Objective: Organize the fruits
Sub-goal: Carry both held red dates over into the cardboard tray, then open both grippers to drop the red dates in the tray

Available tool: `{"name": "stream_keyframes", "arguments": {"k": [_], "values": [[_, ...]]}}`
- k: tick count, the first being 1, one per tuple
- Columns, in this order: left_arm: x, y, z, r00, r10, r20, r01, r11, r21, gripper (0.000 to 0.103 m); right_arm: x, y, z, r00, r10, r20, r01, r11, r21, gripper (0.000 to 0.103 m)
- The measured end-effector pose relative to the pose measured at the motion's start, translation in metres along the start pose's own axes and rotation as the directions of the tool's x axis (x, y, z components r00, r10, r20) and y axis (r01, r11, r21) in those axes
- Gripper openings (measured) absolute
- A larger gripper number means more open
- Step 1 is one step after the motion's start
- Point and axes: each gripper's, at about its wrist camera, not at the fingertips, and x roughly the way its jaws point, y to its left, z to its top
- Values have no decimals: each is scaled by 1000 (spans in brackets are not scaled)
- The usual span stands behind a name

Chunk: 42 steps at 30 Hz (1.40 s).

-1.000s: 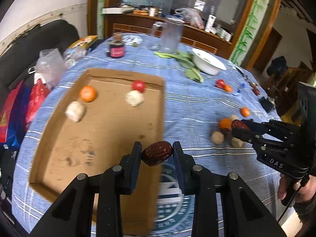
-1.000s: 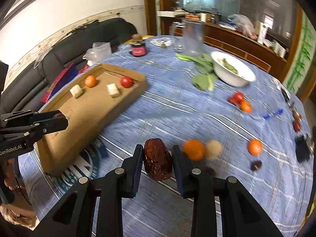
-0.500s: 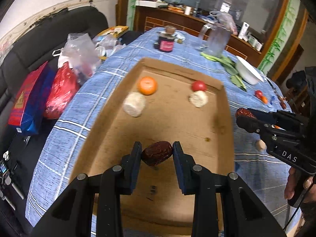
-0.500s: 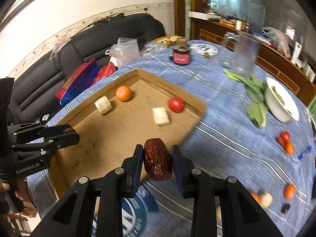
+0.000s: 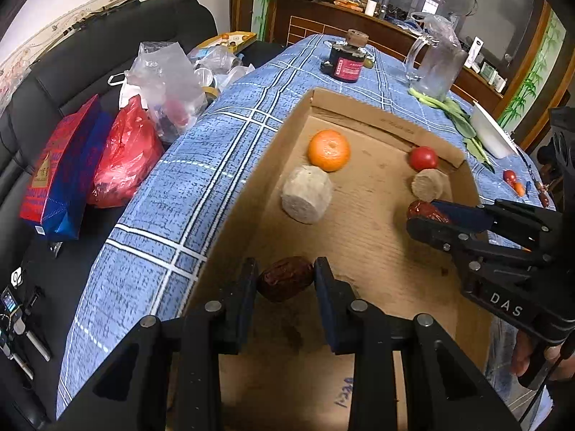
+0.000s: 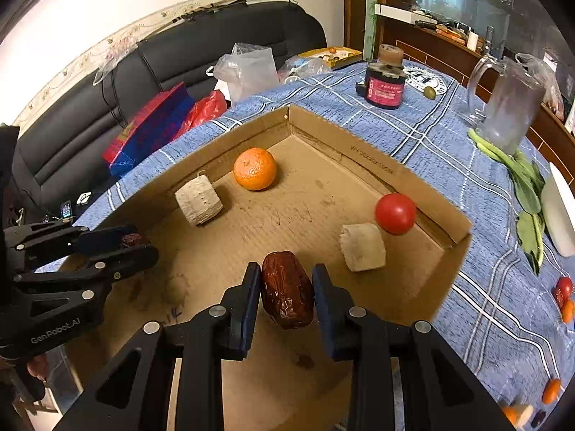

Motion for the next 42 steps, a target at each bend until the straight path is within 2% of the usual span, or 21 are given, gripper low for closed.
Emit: {"name": "stream_keyframes", "arguments": {"k": [21,27,42], "values": [[12,-4,1,999,47,-21,-46,998,45,32,15,-14,-2,999,-25,-27,25,1000,18,32],[4,-8,-3,998,69,-11,-69,996,57,47,8,-15,-7,999,-34,-25,34,999,29,32],[-15,-12,-17,997,75,-6,-75,996,46,48,-24,-17,-20,999,-44,-3,44,998,45,33]]}}
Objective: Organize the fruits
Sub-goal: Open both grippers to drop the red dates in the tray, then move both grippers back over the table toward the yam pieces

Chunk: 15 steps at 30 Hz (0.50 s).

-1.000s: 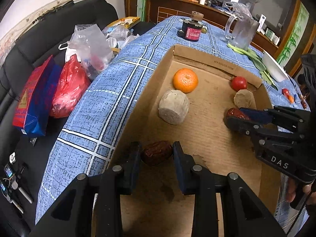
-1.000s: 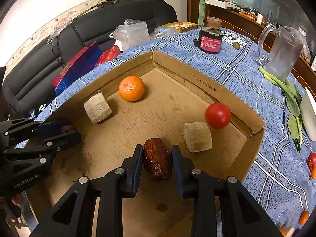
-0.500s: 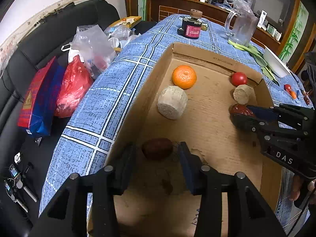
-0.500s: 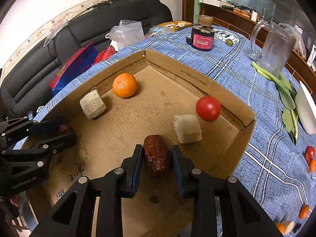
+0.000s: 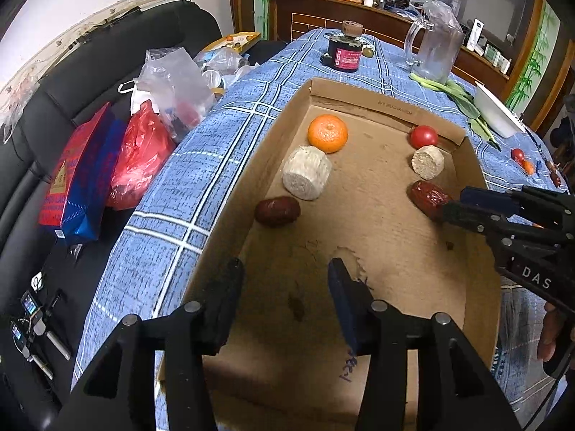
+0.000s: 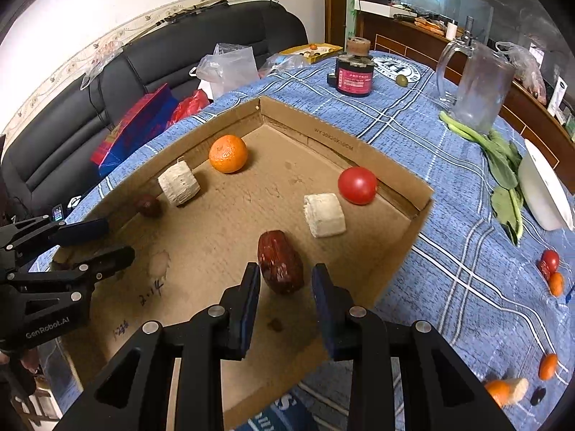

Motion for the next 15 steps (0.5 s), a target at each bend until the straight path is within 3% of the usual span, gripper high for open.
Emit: {"name": "stream_keyframes", "arguments": {"k": [4,9,13,15], "values": [[-13,-4,-6,1000,4,20,-4,1000,0,48,-17,-1,-9,1000,24,11,-25,999,20,33],[-30,-16,-15,999,-1,46,1,1000,7,57,-42,-2,-29,999,31,16,-31,999,26,33],[-40,-31,-20,998,-16,52,16,1000,17,59,-58,-13,-49,999,25,22,-26,998,56,51],[-45,-40,-22,998,-22,56,21,1000,22,67,-69,-21,-62,1000,15,26,-17,997,71,51]]}}
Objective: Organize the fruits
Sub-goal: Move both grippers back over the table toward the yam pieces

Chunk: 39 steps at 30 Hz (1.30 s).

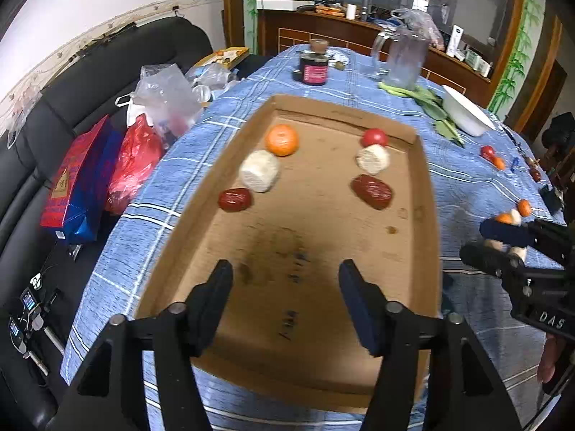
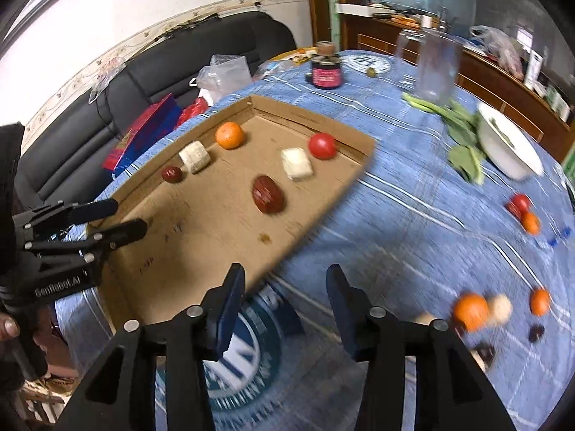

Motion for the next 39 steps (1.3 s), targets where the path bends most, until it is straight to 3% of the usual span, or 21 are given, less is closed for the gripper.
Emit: {"name": "stream_keyframes", "arguments": {"k": [9,17,21,26,33,39], "values": [[-19,-72,-1,997,-71,22,69,995,76,81,-42,-64,-61,997,-72,-10,73,991,113,51],[-12,-157,-8,991,-130,-26,133,967,216,81,-73,-141,-109,989,-146,-31,149,955,257,51],[-4,-186,-17,989,-133,-61,144,957,253,81,-79,-172,-115,990,-137,-25,138,939,316,51],[5,-199,-27,989,-102,-103,126,955,268,81,-68,-172,-107,997,-73,-4,71,959,274,51],[10,-186,-35,988,-75,-136,105,969,222,81,-32,-150,-89,1000,15,-1,-14,978,210,51],[13,-182,-36,987,-72,-144,101,974,204,81,-28,-140,-77,999,12,35,-17,986,164,53]]}}
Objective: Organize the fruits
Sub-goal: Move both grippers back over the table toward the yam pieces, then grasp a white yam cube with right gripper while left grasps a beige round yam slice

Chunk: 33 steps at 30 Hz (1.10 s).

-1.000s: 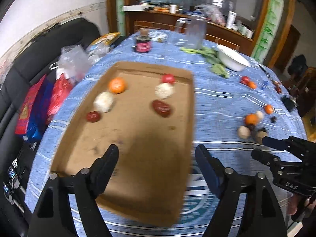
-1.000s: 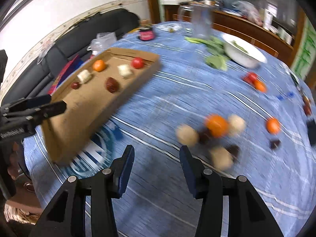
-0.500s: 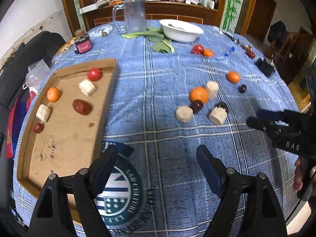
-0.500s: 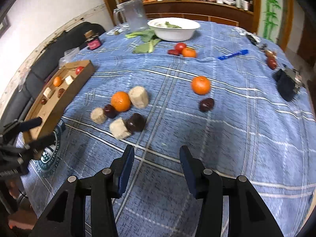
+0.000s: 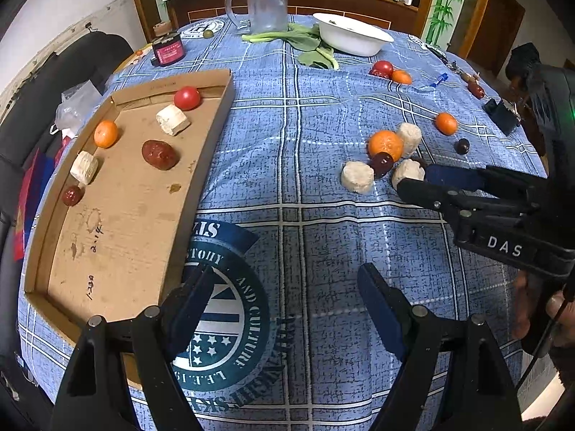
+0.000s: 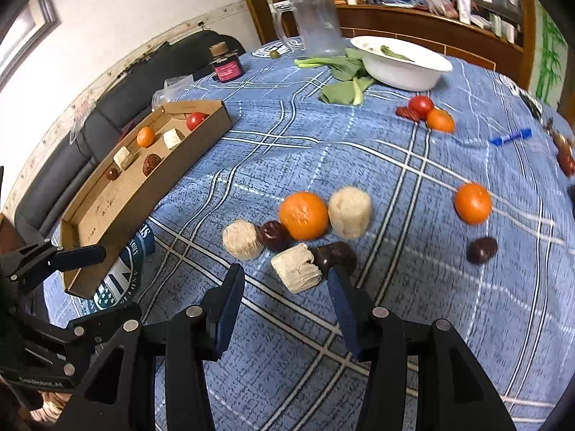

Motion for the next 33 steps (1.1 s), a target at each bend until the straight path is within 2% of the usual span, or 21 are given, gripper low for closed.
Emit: {"name": "stream_keyframes", "arguments": {"k": [3,6,8,13,17,19,21,27,33], "values": [[2,-1,1,1000,-12,-6,12,1000,-1,81,0,6,-2,1000,-28,-12,28,998,-50,53],[2,-2,2,1000,-19,-3,19,1000,3,81,-1,-2,-10,999,44,-25,-44,999,9,53],[4,-2,3,1000,-23,-7,23,1000,1,81,2,-7,-14,998,56,-37,-55,998,44,53],[7,-2,5,999,-32,-14,32,999,-2,81,4,-4,-7,1000,17,12,-17,999,39,53],[6,-1,5,999,-33,-11,33,999,6,81,9,9,2,999,-47,14,48,998,-42,50],[6,0,5,999,-33,-12,33,999,1,81,11,13,3,996,-91,5,91,992,-85,30],[7,1,5,999,-37,-12,37,999,-2,81,10,12,2,995,-98,4,98,990,-103,30],[15,-6,16,997,-74,-3,74,997,7,81,-6,0,-6,996,-90,-1,90,994,-65,30],[35,-35,39,994,-104,15,102,991,91,81,-27,-20,-29,990,-140,-13,140,989,-41,30]]}}
